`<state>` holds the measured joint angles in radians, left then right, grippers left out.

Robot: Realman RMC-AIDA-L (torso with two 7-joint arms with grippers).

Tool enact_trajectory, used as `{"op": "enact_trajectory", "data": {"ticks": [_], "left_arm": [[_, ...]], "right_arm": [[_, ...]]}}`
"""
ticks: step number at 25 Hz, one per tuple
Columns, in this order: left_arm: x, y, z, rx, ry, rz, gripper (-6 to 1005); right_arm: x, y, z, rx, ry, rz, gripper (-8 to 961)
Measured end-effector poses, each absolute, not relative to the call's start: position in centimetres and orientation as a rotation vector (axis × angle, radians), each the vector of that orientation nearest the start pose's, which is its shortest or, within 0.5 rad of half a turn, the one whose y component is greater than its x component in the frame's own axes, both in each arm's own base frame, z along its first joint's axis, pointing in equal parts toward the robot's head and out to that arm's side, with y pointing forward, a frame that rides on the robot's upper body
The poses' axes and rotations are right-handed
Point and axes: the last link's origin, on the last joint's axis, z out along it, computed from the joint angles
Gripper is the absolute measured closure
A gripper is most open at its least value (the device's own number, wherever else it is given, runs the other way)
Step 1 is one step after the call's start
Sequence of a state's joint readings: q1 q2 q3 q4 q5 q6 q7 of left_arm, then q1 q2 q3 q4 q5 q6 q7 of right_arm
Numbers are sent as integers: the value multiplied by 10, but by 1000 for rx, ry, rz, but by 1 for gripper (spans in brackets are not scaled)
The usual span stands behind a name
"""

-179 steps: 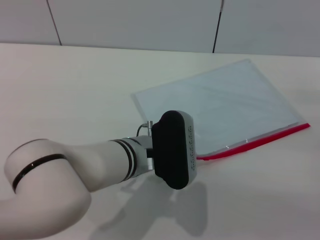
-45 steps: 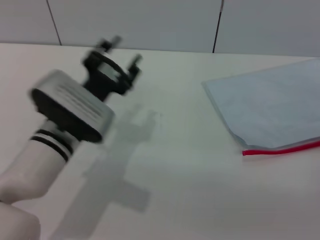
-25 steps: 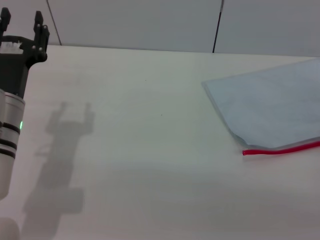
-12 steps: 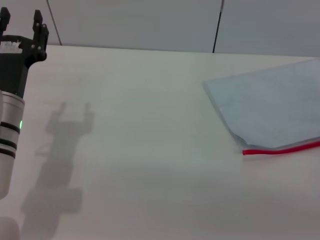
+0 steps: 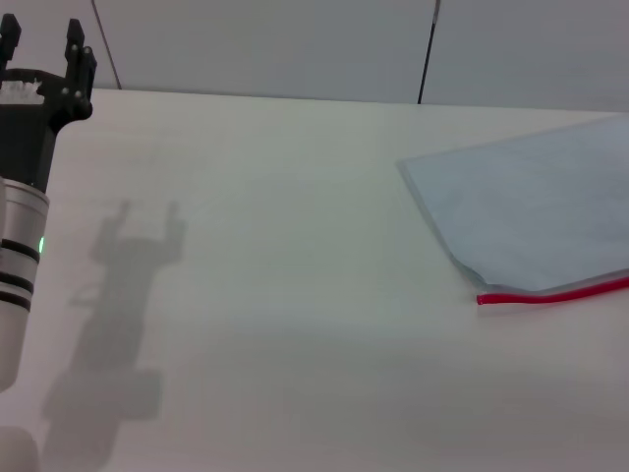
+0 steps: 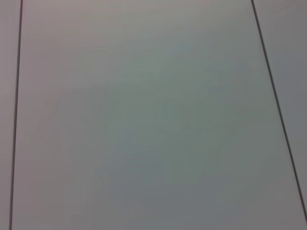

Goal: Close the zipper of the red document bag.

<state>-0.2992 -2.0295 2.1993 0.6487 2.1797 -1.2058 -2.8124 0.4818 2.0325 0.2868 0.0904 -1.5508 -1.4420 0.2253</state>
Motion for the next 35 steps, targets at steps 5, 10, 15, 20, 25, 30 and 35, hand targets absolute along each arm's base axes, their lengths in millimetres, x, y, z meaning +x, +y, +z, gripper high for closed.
{"op": "enact_trajectory", "data": {"ticks": [5, 10, 15, 20, 25, 30, 35], "left_arm": [[-269, 335, 23, -1319, -276, -755, 373], [-268, 333, 26, -1301, -266, -775, 373], [-268, 333, 30, -1286, -271, -795, 374], [-271, 331, 33, -1269, -268, -803, 373], [-271, 329, 34, -1259, -257, -820, 373], [-273, 328, 33, -1262, -259, -816, 373], [-272, 327, 33, -1264, -258, -817, 374]], "right_arm": [[325, 331, 46, -1361, 412, 890, 67], [323, 332, 46, -1359, 405, 901, 67], [320, 332, 48, -1354, 385, 919, 67], [318, 330, 50, -1344, 370, 939, 67], [318, 328, 51, -1337, 368, 951, 67], [319, 327, 51, -1339, 371, 948, 67], [319, 326, 50, -1339, 374, 948, 67]]}}
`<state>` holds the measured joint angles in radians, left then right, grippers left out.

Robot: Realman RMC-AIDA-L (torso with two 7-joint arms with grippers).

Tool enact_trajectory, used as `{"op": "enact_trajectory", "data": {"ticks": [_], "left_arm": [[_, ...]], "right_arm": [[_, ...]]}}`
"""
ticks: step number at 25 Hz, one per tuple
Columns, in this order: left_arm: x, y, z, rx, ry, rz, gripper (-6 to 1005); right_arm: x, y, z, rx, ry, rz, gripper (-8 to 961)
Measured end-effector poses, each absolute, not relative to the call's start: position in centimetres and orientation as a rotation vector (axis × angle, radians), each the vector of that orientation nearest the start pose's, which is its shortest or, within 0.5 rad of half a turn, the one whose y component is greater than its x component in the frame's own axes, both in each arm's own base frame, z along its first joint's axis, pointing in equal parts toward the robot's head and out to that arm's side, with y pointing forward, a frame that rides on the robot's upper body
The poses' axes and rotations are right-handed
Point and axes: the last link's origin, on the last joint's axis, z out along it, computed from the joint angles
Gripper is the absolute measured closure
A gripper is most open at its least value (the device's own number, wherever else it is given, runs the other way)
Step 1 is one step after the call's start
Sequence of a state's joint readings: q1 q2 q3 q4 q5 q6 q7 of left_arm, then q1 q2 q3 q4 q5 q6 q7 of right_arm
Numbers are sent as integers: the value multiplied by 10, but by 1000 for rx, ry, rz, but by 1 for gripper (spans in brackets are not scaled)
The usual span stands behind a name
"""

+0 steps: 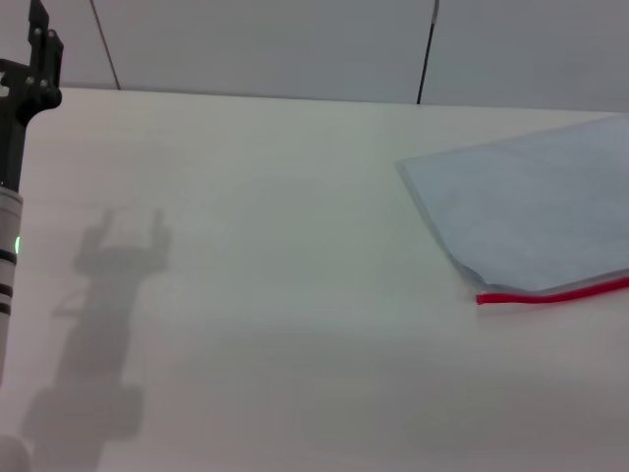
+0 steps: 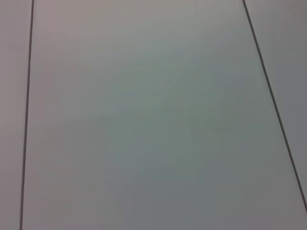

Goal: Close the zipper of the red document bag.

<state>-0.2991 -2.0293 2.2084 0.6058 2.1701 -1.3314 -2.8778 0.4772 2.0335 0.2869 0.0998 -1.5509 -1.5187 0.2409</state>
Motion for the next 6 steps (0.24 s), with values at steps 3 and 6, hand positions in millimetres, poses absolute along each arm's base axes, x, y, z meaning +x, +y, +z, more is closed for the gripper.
{"op": "enact_trajectory", "data": {"ticks": [3, 6], "left_arm": [[-272, 327, 33, -1264, -258, -817, 374], [-272, 327, 32, -1265, -258, -817, 374]], "right_arm": [[319, 326, 50, -1340, 374, 948, 67], [319, 326, 50, -1339, 374, 948, 67]]}}
